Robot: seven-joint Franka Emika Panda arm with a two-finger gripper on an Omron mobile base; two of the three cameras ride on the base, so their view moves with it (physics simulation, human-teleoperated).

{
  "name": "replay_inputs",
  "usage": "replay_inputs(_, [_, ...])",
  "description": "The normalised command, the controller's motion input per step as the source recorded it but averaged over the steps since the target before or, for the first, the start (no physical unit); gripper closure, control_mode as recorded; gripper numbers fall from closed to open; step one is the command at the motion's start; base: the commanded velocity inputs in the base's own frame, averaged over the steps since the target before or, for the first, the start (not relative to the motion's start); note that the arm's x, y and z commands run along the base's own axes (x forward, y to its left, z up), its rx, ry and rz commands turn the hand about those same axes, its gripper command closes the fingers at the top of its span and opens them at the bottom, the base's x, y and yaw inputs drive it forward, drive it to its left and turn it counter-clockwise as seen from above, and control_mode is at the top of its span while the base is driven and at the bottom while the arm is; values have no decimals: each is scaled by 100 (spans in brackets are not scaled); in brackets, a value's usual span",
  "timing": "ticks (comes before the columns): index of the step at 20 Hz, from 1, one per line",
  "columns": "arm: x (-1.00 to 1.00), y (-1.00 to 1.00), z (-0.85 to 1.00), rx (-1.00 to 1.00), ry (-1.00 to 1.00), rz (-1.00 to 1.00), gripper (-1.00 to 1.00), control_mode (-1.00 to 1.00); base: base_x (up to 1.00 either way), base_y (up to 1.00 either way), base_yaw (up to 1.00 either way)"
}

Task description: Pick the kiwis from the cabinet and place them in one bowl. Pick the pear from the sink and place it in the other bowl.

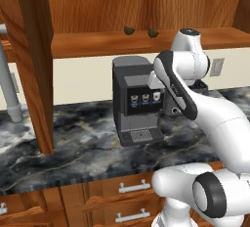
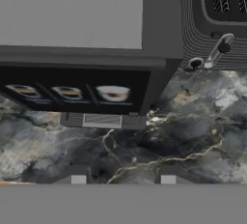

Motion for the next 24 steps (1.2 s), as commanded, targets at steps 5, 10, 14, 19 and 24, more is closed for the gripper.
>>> replay_inputs(5, [0, 0, 0, 0, 0, 0, -100, -100, 0, 0, 0])
replay_inputs(10, [23, 0, 0, 0, 4, 0, -100, -100, 0, 0, 0])
replay_inputs(14, [54, 0, 2, 0, 0, -4, -100, -100, 0, 0, 0])
replay_inputs(19, [7, 0, 40, 0, -17, 0, -100, -100, 0, 0, 0])
replay_inputs(24, [0, 0, 58, 0, -24, 0, -100, -100, 0, 0, 0])
